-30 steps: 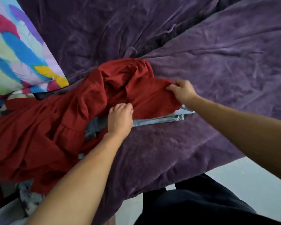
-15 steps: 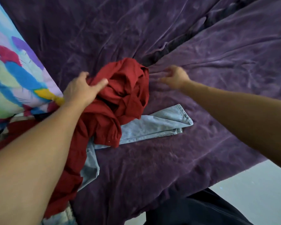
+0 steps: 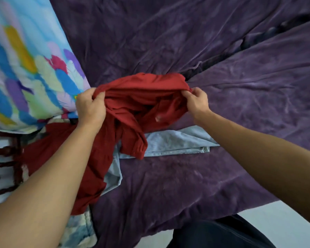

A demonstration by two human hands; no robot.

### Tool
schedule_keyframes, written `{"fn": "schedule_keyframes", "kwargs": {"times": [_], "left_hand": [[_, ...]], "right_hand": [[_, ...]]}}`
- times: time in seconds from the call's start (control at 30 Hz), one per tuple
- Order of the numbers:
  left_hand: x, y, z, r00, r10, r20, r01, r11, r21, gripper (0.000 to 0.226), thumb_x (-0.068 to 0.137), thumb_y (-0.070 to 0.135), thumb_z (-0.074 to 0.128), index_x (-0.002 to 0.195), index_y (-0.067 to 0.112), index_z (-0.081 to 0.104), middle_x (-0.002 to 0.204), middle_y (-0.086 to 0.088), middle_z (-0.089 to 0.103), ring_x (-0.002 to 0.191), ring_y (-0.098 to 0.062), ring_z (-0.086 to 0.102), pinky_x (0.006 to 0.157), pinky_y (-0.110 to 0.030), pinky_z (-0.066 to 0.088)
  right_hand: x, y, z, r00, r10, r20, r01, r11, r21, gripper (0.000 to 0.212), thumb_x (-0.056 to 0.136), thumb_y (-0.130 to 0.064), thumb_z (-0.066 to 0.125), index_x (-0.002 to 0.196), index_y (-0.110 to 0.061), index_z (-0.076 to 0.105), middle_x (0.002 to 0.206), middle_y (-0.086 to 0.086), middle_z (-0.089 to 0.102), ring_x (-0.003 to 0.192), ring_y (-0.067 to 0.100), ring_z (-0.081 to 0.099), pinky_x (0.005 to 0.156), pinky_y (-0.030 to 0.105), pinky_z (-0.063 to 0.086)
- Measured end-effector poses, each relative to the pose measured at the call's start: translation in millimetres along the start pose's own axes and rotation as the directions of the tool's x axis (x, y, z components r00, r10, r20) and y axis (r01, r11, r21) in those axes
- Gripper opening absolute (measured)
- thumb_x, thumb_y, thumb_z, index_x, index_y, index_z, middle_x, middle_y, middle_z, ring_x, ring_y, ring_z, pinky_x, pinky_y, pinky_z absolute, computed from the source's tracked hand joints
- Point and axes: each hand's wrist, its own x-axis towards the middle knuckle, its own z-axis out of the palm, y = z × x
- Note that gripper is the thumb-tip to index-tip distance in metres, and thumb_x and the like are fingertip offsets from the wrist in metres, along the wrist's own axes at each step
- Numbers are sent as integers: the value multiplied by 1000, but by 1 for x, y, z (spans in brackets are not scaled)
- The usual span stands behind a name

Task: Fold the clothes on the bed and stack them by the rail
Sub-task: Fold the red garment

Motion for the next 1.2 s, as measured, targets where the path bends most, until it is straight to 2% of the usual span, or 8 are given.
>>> {"fn": "schedule_keyframes", "kwargs": {"times": [0.27, 0.4, 0.53, 0.67, 0.83, 0.97, 1.1, 1.2], "left_hand": [[-29, 72, -80, 959, 36, -283, -48, 998, -35, 35, 92, 25, 48, 97, -6, 62, 101, -32, 61, 94, -40, 56, 86, -44, 42], [-90, 80, -132, 941, 225, -253, -183, 967, 177, 34, 93, 29, 51, 93, -2, 63, 97, -31, 62, 93, -46, 57, 77, -47, 41], [-147, 88, -168, 940, 287, -183, -212, 915, 345, 16, 91, 18, 52, 93, 5, 62, 99, -29, 63, 94, -46, 58, 74, -45, 44], [-189, 93, -175, 965, 261, 30, -253, 892, 374, 33, 81, 6, 55, 112, 12, 64, 111, -24, 61, 105, -42, 58, 88, -45, 48], [-265, 129, -124, 765, 392, 510, -495, 865, 78, 79, 70, 32, 82, 140, 20, 45, 135, -12, 49, 125, -28, 47, 104, -42, 39], [-305, 182, -91, 749, 555, 361, -550, 825, -129, 18, 89, 11, 61, 71, 7, 61, 75, -16, 62, 76, -29, 59, 63, -29, 32], [-278, 228, -124, 861, 489, 143, -431, 849, -306, 20, 95, 8, 49, 77, 7, 57, 65, -5, 51, 67, -17, 45, 61, -30, 30], [-262, 267, -155, 832, 554, 36, -536, 819, -204, 20, 97, 11, 46, 80, 6, 56, 65, -4, 48, 66, -18, 44, 58, -30, 29]], "right_hand": [[-96, -53, -99, 948, -98, 302, 174, 956, -237, 50, 67, -9, 86, 109, -17, 61, 91, -3, 66, 72, 2, 60, 61, 10, 47], [-142, -75, -163, 974, -199, 107, 224, 915, -334, 14, 79, -6, 73, 70, -14, 65, 65, 0, 53, 44, -5, 42, 51, 20, 40], [-199, -124, -205, 960, -215, 181, 248, 950, -189, 5, 81, -9, 70, 76, -7, 70, 61, 1, 64, 50, 8, 58, 56, 25, 49], [-262, -179, -221, 898, -272, 345, 344, 924, -166, 7, 81, -3, 66, 79, -7, 71, 66, 6, 70, 54, 15, 64, 57, 26, 55], [-327, -219, -237, 811, -337, 477, 467, 866, -182, 16, 82, -2, 64, 93, -8, 75, 87, 14, 73, 74, 26, 69, 72, 40, 59], [-359, -230, -273, 804, -360, 474, 506, 832, -227, 17, 82, -5, 68, 97, -9, 75, 102, 23, 70, 94, 39, 64, 89, 53, 50], [-370, -228, -340, 836, -292, 465, 504, 741, -442, 33, 62, -26, 86, 90, -14, 75, 90, 10, 74, 80, 27, 71, 74, 37, 59], [-370, -210, -365, 878, -201, 435, 478, 435, -763, 39, 59, -36, 88, 87, -13, 74, 84, 1, 74, 75, 16, 71, 73, 29, 58]]}}
